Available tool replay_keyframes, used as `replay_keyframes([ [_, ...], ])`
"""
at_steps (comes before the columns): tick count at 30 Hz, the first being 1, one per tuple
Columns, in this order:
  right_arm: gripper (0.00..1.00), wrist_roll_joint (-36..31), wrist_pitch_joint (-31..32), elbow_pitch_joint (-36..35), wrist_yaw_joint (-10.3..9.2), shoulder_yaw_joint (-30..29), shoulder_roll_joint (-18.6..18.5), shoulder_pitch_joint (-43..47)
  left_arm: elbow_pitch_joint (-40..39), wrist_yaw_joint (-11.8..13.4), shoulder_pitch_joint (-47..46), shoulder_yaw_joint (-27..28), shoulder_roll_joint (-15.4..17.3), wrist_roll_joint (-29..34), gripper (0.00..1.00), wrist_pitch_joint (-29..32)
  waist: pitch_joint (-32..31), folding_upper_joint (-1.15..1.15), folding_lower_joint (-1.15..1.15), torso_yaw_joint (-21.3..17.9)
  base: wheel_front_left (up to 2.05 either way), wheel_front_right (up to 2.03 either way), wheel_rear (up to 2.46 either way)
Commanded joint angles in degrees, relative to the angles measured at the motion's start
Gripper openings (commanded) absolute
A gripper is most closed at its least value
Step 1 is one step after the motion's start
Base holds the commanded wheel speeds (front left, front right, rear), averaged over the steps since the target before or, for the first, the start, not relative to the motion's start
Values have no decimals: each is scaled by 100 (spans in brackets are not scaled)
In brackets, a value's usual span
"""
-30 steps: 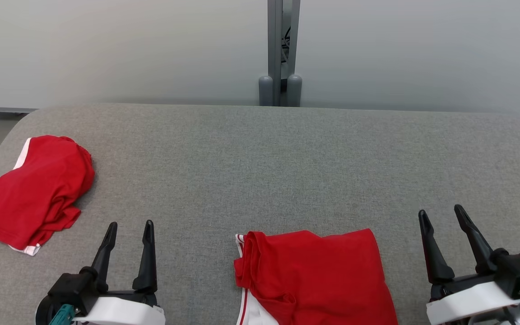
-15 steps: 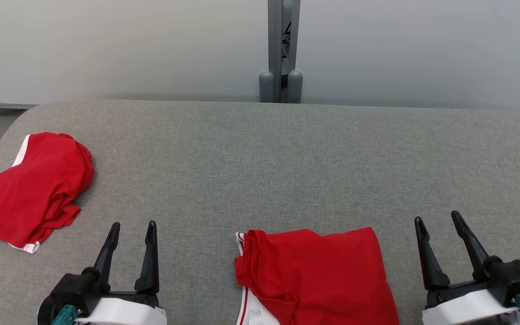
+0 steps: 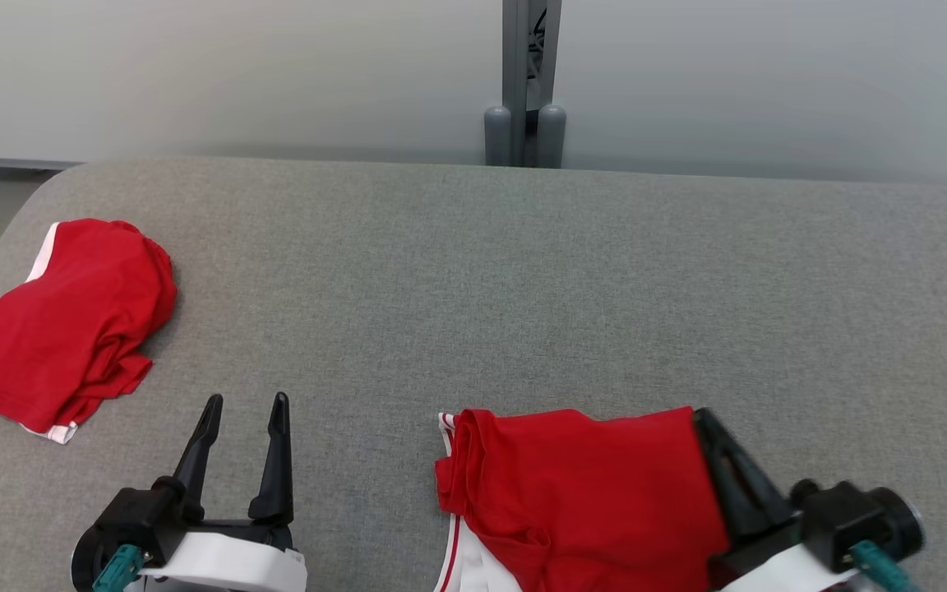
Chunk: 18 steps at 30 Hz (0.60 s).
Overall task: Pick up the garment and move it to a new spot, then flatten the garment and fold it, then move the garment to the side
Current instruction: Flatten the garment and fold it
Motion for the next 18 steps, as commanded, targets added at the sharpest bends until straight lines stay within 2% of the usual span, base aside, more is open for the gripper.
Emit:
replay_keyframes([
  [1,0,95,-24,27,9,344,-125,-56,-6,-33,-113,1,18,51,100,1,80,0,0,54,0,0,0],
  [5,0,283,-23,257,7,1194,-324,-193,23,-45,-214,-32,21,31,100,1,196,0,0,186,0,0,0],
  [10,0,754,-23,977,6,2262,-592,-493,49,-40,-267,-83,19,-10,100,1,286,0,0,419,0,0,0],
  [18,0,1174,-23,1834,6,2780,-685,-911,59,3,-282,-110,18,-69,100,1,334,0,0,742,0,0,0],
])
